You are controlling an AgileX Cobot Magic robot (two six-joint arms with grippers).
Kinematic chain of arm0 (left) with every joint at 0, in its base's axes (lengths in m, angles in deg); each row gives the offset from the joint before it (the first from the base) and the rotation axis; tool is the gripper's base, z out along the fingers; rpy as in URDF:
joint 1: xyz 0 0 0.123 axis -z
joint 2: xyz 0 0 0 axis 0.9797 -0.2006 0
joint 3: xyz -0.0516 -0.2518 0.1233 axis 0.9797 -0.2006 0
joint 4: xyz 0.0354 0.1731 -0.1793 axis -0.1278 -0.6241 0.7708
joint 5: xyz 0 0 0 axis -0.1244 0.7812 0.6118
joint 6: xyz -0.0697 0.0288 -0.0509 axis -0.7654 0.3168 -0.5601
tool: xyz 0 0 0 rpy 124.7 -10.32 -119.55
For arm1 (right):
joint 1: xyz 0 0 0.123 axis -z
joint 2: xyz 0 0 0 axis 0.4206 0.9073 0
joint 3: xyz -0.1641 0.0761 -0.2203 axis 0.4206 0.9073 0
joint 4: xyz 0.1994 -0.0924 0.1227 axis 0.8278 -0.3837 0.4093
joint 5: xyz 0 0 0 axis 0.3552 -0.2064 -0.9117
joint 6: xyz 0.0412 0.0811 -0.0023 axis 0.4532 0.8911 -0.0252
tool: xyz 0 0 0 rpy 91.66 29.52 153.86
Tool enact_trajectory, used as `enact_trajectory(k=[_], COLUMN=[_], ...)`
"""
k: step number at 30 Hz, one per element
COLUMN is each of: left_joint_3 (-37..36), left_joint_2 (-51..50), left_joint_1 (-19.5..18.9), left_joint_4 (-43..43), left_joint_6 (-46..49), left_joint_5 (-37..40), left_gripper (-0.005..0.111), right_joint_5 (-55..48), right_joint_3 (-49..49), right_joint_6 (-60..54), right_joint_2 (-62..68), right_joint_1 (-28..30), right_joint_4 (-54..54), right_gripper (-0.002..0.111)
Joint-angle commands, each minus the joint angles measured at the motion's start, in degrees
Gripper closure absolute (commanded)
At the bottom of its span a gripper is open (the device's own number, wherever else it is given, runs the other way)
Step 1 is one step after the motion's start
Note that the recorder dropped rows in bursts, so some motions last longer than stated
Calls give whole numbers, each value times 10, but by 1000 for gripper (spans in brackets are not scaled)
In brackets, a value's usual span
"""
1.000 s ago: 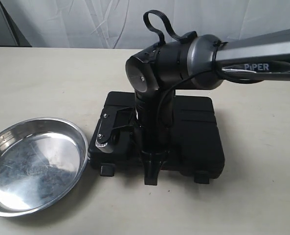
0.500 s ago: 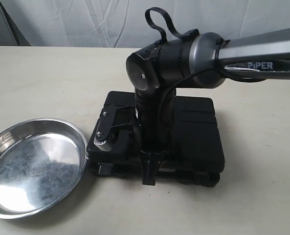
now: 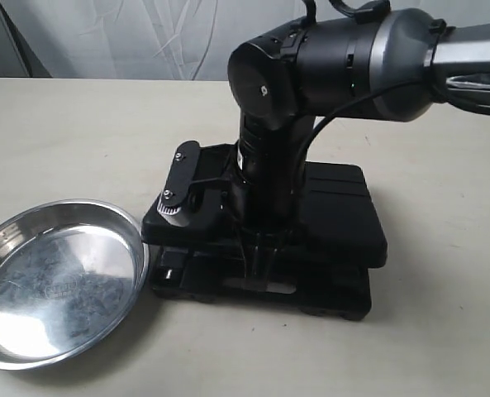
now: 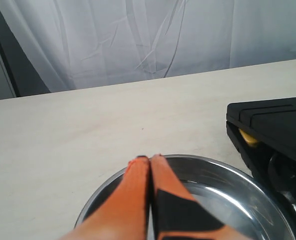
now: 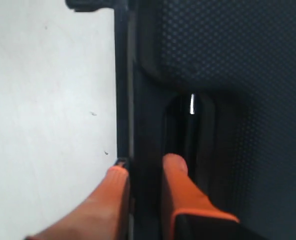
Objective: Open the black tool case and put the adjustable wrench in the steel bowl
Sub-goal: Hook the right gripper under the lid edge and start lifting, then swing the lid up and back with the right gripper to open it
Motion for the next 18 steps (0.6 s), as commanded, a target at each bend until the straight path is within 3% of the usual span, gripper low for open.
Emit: enact_trajectory(k=[1,18], left_joint_3=[-3,-3], left_joint_2=[4,4], left_joint_1=[3,3], left_joint_4=[0,0], left_joint_6=[0,0], left_joint_5=[-3,-2], left_gripper=[106,106], right_joint_5=[-27,-60], right_joint_3=[-2,-2], right_joint_6=[15,24], right_joint_2=[-22,-85], right_joint_1=[1,1], right_joint_4=[-3,-36], right_gripper=[109,109])
